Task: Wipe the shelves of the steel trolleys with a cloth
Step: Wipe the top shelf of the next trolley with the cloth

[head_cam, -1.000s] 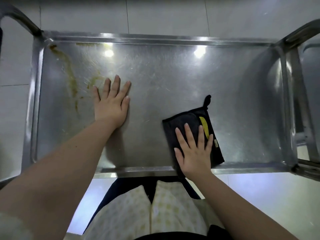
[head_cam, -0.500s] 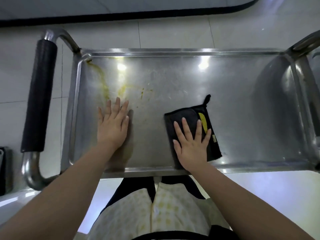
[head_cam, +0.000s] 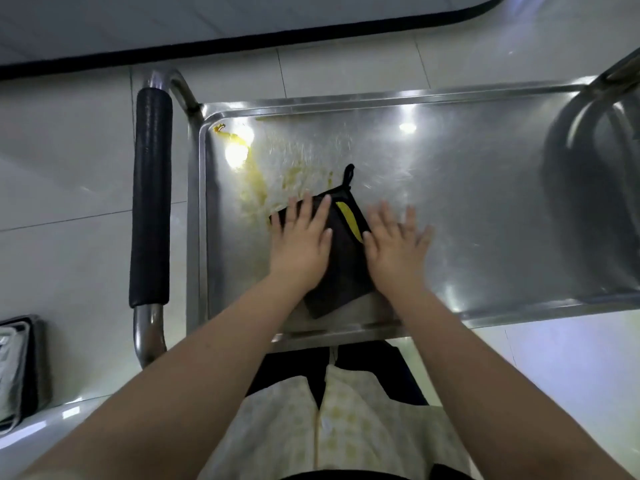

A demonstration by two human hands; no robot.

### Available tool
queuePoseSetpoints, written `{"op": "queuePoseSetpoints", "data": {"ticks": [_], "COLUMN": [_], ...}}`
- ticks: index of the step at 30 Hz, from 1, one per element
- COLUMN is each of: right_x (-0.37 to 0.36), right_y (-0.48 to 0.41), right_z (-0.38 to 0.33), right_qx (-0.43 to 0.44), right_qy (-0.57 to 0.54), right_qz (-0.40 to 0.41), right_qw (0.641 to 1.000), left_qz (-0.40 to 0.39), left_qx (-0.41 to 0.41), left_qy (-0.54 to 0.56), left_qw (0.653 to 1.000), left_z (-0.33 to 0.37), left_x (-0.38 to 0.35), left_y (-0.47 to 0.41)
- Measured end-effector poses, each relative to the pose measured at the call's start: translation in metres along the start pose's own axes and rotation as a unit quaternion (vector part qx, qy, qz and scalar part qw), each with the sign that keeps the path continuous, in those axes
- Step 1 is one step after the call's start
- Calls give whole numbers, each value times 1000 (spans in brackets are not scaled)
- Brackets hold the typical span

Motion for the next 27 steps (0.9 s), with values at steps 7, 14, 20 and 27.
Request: {"op": "queuePoseSetpoints", "data": {"ticks": [7,14,20,27], "right_x": [17,11,5,5], "right_y": [-41,-37,-27,-21], "right_z": [52,56,52,53], "right_qx": [20,28,40,91], "right_qy": [38,31,39,38], "right_qz": [-12,-4,13,44], "right_qw": [999,999,998,994], "left_qz": [-19,33,30,22], "left_qx": [43,65,163,34], "left_qy": [-88,-91,-81,-94], "left_qw": [995,993,983,995], "left_z": [45,-33,-65,69], "left_x": [-33,-25,-24,-32], "left_y": [11,19,29,-12]}}
Point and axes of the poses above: each hand's wrist, its own y-axis away from the middle knuckle, its own x-axis out of the back of the hand, z = x × y, the point moved 7 cm from there along -y, towards the middle knuckle, and after that the axes turned 12 degrees about -y, right-handed, at the moved point
